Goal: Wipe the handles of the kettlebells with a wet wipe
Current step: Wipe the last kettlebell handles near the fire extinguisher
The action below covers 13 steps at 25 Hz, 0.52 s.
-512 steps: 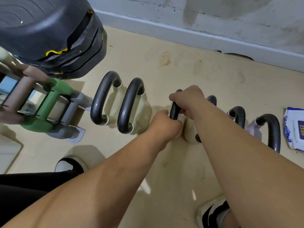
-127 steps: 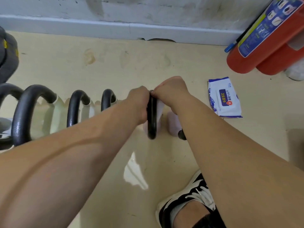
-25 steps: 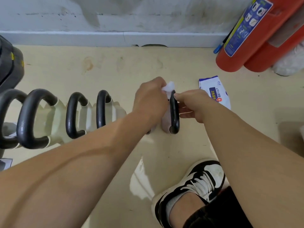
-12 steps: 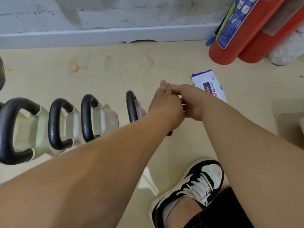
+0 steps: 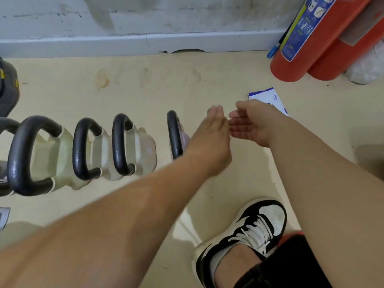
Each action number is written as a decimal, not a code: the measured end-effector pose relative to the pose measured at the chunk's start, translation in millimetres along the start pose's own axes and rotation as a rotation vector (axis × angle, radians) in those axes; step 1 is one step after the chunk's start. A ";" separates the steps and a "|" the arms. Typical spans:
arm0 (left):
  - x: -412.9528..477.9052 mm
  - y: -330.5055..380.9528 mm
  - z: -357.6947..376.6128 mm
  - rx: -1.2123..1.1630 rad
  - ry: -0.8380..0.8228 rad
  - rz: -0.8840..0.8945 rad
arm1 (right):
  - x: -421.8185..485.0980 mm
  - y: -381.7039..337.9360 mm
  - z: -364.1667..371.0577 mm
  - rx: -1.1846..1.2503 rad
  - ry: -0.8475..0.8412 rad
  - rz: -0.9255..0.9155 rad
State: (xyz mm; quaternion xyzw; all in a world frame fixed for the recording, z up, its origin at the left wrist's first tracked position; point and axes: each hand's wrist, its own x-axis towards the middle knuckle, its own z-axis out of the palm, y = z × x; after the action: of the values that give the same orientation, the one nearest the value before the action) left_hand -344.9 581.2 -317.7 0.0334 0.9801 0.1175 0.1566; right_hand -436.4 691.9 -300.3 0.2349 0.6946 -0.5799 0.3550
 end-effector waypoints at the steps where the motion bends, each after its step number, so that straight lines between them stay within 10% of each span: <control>1: 14.0 -5.2 -11.5 -0.144 -0.025 -0.032 | -2.4 -0.8 2.8 0.036 -0.048 -0.003; 5: -3.3 -4.7 -31.9 -0.629 0.078 -0.129 | -9.5 -6.8 17.3 0.046 -0.132 0.013; 13: -58.5 -20.2 -10.8 -0.688 0.313 -0.108 | -2.0 -0.2 72.5 -0.394 -0.067 -0.036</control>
State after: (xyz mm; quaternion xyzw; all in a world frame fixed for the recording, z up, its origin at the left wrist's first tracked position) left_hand -293.4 553.2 -295.1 -0.0913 0.8957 0.4350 0.0129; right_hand -419.2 621.5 -304.1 0.1290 0.7865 -0.4467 0.4066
